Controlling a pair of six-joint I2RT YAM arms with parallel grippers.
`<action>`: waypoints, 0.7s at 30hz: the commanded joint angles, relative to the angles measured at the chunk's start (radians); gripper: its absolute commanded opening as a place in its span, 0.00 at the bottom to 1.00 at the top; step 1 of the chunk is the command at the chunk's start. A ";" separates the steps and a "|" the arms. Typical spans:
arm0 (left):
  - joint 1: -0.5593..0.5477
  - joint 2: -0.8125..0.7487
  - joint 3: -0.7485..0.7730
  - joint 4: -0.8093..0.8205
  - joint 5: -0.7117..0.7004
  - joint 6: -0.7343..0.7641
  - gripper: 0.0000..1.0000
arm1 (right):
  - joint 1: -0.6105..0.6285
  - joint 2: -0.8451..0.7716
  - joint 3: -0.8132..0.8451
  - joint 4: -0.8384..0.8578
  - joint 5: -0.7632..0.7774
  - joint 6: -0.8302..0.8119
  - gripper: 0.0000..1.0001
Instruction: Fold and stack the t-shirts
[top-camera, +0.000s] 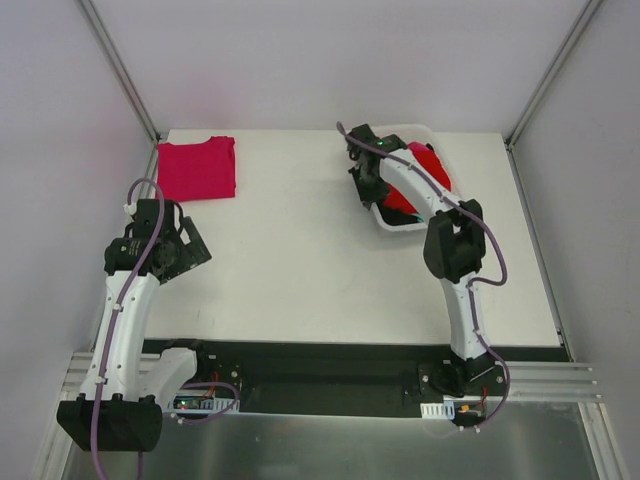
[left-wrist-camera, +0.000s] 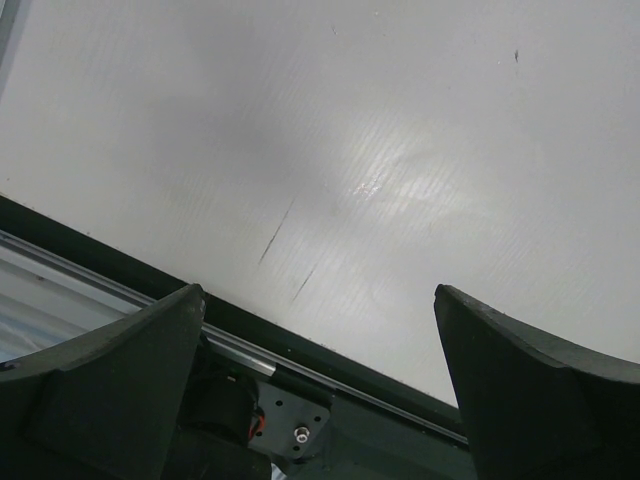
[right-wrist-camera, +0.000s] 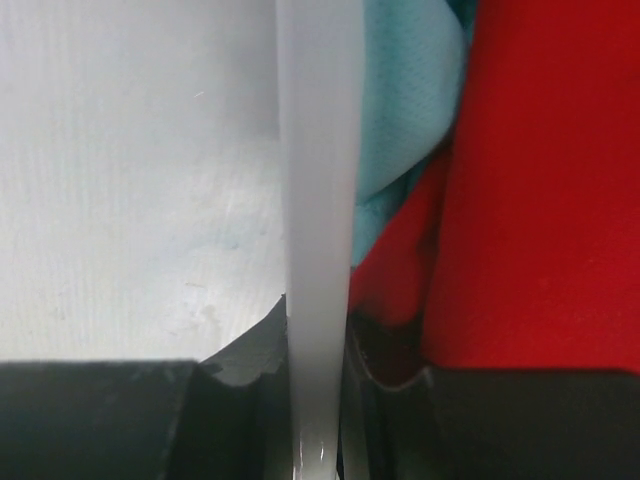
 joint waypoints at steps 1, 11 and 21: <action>0.007 -0.024 0.016 -0.015 0.028 0.028 0.99 | -0.108 -0.003 0.126 -0.077 -0.035 0.007 0.01; 0.005 -0.016 0.028 -0.014 0.054 0.032 0.99 | -0.296 0.005 0.169 -0.110 -0.064 -0.037 0.01; 0.004 -0.027 0.063 -0.026 0.084 0.031 0.99 | -0.378 0.092 0.143 -0.090 -0.170 -0.034 0.01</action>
